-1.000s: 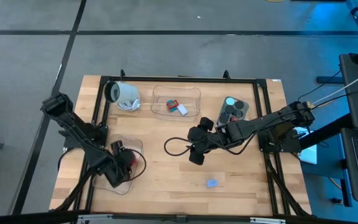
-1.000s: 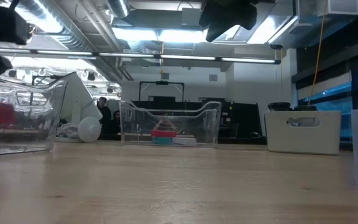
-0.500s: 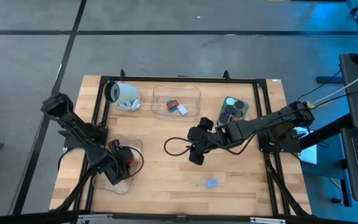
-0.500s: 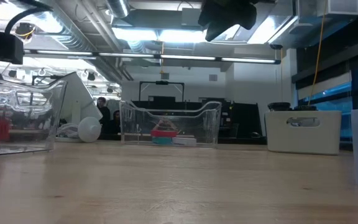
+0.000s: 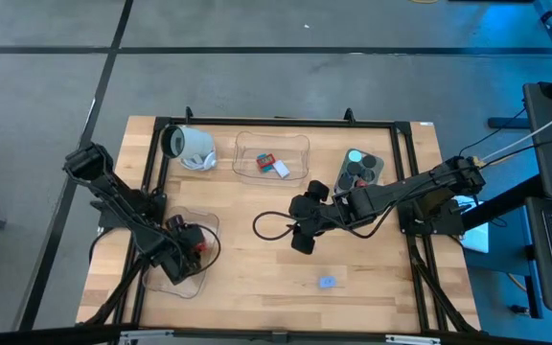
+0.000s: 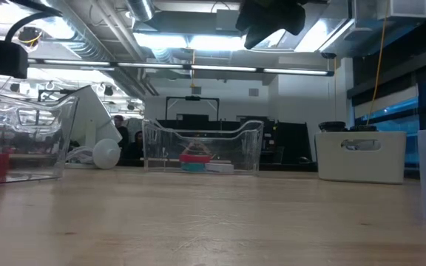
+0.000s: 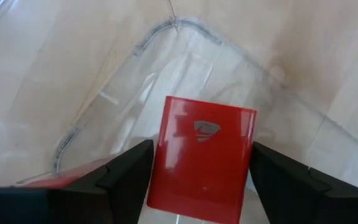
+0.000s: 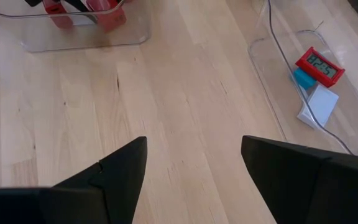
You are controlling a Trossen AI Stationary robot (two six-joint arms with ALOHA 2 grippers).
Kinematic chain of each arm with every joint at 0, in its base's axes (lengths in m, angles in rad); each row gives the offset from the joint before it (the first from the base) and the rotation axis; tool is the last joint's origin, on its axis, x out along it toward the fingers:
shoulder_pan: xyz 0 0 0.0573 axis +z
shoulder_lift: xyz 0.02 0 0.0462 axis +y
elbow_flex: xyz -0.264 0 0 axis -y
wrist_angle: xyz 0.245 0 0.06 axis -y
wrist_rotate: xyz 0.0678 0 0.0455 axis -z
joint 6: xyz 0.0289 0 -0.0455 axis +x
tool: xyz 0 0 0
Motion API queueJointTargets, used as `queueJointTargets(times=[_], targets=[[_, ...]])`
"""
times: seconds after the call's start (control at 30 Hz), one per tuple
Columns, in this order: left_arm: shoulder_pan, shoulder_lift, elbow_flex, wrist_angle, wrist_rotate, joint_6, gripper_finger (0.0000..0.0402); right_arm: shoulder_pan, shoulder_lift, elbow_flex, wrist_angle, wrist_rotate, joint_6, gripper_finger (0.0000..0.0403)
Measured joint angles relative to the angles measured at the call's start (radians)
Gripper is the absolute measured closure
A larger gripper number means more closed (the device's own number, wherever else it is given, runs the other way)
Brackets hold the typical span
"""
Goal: Pick & Place Office items
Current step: Put the red USB adapter into the left clear bin, then put the blue USB adapter into the clear bin
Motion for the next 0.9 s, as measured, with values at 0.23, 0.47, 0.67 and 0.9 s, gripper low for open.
queueJointTargets(times=[0.23, 0.47, 0.67, 0.9], targets=[[0.001, 0.000, 0.012, -0.014, 0.043, -0.007, 0.0128, 0.000, 0.000, 0.000, 0.000, -0.002, 0.001, 0.0138], [0.001, 0.000, 0.167, -0.213, 0.005, 0.043, 0.0130, 0.000, 0.000, 0.000, 0.027, -0.002, 0.002, 0.0138], [0.001, 0.000, 0.309, -0.389, -0.042, 0.009, 0.0130, -0.011, 0.000, 0.000, 0.030, -0.031, 0.004, 0.0138], [0.001, 0.000, 0.366, -0.413, -0.204, -0.106, 0.0132, -0.004, -0.010, 0.000, -0.118, -0.412, 0.118, 0.0138]])
